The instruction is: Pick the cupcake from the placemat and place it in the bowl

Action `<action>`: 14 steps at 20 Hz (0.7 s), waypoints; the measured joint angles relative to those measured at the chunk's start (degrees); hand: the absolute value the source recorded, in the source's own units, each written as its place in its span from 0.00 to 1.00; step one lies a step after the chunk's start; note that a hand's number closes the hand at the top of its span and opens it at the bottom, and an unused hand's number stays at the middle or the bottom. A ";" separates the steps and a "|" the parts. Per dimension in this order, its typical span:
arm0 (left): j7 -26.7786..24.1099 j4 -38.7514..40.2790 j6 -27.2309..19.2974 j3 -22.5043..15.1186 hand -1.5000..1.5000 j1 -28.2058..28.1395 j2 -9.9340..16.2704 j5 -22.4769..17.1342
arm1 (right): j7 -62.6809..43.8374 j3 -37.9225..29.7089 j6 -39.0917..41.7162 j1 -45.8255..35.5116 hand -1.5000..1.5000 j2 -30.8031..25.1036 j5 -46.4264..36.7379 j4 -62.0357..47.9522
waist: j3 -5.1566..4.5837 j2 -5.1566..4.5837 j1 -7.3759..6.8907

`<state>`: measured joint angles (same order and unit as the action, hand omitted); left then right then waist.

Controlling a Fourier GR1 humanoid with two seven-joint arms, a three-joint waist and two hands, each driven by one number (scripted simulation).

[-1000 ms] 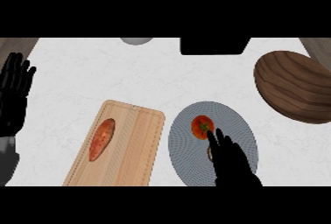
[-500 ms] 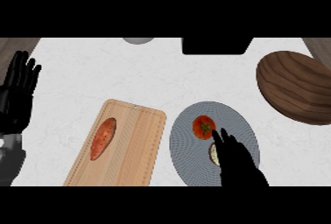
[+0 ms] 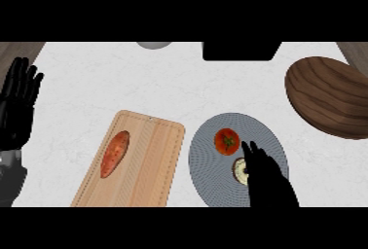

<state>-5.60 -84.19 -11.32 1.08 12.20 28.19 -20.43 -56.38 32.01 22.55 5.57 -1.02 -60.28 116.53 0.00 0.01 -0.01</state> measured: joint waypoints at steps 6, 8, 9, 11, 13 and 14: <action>1.50 -0.80 1.86 2.13 0.50 -0.25 -0.94 1.48 | 2.97 -0.95 -3.65 1.90 0.00 -0.52 -1.20 -2.78 | 0.02 0.03 0.07; 1.93 -0.59 1.88 2.23 0.50 0.45 -2.08 2.58 | 4.17 -2.12 -4.04 0.99 0.00 -0.61 -0.62 -3.78 | 0.01 0.02 0.09; 2.25 -0.36 2.31 2.83 0.50 0.82 -2.13 2.73 | 4.89 -3.00 -3.88 0.66 0.00 -0.99 0.02 -3.97 | 0.01 0.01 0.10; 2.76 -1.29 2.77 3.72 0.50 0.35 -2.48 3.27 | 6.40 -3.50 -5.17 0.86 0.00 -1.46 0.22 -4.96 | 0.00 0.02 0.07; 2.38 -1.36 3.34 4.35 0.50 -0.05 -3.29 3.94 | 7.76 -4.59 -5.77 -0.35 0.00 -1.41 0.68 -6.98 | 0.01 0.01 0.04; 2.25 -1.23 3.87 4.72 0.50 -0.28 -3.54 4.19 | 8.00 -4.17 -5.96 0.38 0.00 -1.76 0.49 -6.43 | 0.01 0.01 0.06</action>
<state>-3.35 -85.42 -7.45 5.80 11.92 24.66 -16.25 -48.37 27.84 16.59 5.95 -2.78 -59.79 110.10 0.01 0.02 0.05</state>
